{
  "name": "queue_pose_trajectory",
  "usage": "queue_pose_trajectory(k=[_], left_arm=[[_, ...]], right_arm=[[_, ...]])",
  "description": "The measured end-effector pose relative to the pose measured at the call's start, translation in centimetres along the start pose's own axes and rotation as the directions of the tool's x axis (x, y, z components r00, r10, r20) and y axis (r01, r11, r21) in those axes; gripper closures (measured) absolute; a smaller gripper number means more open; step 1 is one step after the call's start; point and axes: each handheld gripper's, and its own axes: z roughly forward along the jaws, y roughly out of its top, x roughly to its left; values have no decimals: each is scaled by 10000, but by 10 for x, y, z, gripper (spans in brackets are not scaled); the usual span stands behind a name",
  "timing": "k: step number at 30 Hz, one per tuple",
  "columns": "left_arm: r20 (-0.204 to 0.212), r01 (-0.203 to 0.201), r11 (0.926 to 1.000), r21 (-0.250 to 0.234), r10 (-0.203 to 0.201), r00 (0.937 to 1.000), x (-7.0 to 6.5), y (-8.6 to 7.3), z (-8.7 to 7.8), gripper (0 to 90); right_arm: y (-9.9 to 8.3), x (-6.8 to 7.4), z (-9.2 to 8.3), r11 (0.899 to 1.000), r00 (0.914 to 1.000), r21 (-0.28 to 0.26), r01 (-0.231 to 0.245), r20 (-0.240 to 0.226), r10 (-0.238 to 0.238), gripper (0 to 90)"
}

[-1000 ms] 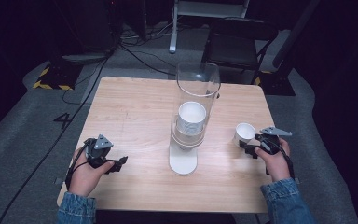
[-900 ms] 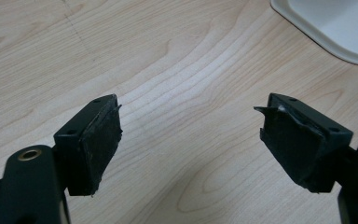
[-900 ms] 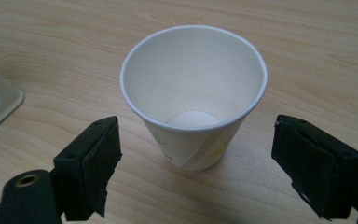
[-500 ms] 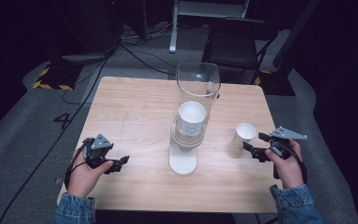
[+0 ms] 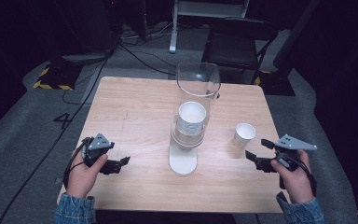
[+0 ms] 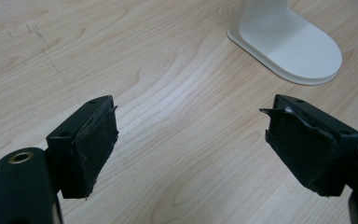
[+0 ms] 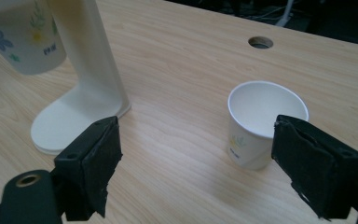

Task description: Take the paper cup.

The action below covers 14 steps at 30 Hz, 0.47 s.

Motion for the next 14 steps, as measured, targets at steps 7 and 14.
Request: queue_pose_trajectory(k=[7,14], left_arm=[[36,30,9994,341,-32,10000,-1,-2,3,165],[-27,48,9995,328,-47,10000,0,-3,3,165]], right_arm=[[-6,6,-5,9995,9995,92,313,-4,-313,165],[-10,2,0,9992,9996,298,275,51,-277,166]])
